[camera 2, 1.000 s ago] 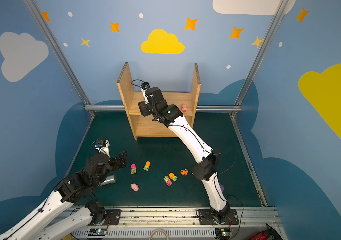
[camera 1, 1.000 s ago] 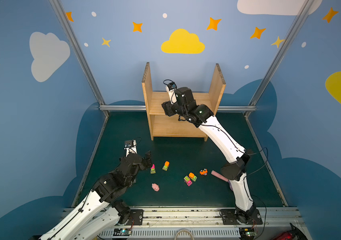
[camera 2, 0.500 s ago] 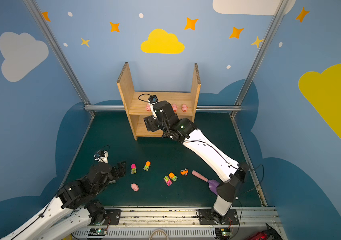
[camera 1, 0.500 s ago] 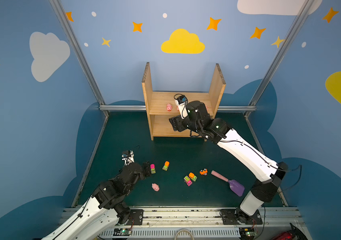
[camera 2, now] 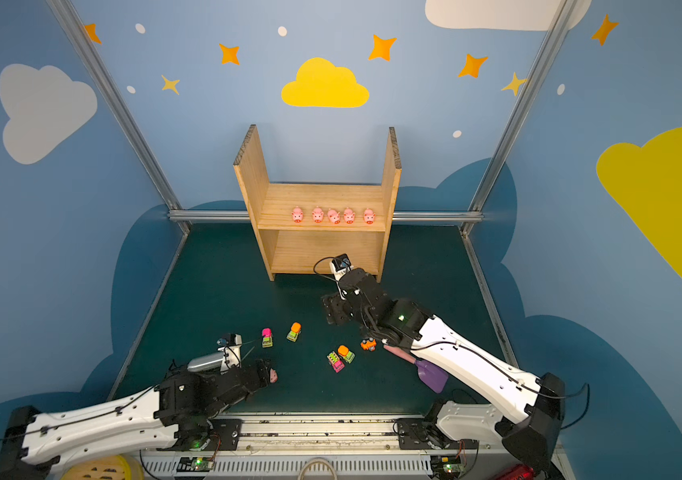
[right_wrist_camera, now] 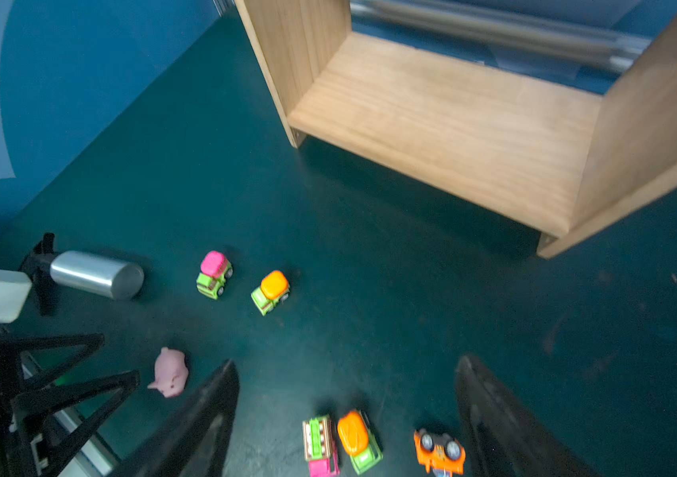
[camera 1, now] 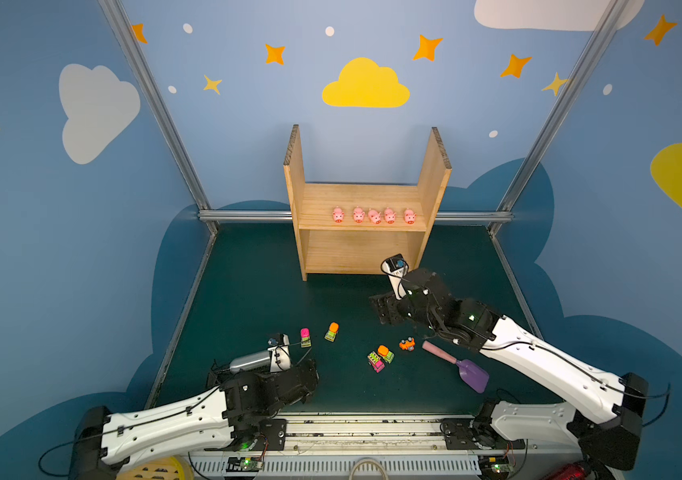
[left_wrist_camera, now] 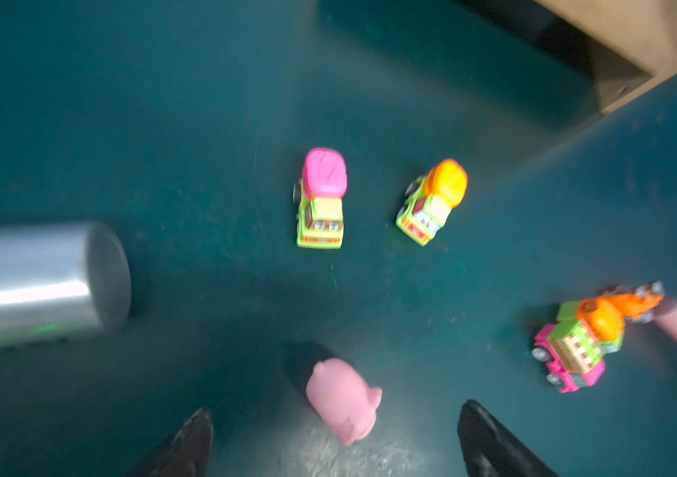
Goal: Place and organize the plastic toys onto the shelf
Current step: 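Draw the right arm back while lowering the left gripper onto a pink pig, then close the left gripper on the pink pig and lift it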
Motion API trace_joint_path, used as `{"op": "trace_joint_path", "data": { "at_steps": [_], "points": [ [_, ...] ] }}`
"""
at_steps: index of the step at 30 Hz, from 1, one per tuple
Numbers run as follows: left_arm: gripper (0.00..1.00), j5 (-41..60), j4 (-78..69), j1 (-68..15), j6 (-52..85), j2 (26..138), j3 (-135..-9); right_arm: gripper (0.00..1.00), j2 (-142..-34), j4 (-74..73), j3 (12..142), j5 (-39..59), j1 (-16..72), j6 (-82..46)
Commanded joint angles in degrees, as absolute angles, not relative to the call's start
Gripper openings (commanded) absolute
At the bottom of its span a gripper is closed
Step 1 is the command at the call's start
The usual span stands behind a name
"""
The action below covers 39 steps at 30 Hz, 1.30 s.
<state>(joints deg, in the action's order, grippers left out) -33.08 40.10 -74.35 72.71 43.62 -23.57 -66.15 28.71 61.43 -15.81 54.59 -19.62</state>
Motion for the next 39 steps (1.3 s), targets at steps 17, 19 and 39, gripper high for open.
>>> {"op": "trace_joint_path", "data": {
  "at_steps": [17, 19, 39],
  "points": [
    [0.77, -33.95, 24.35, -76.11, 86.56, 65.66, -23.92, 0.81, -48.43, 24.72, 44.51, -15.04, 53.56, -25.18],
    [0.70, -32.39, 23.52, -74.06, 85.23, 66.05, -23.69, 0.81, -47.19, 24.74, 43.37, -14.78, 53.01, -25.40],
    [0.71, -24.41, 20.42, -65.57, 71.03, 76.12, -31.53, 0.81, -48.35, 24.29, 41.83, -12.65, 48.97, -25.14]
  ]
}}
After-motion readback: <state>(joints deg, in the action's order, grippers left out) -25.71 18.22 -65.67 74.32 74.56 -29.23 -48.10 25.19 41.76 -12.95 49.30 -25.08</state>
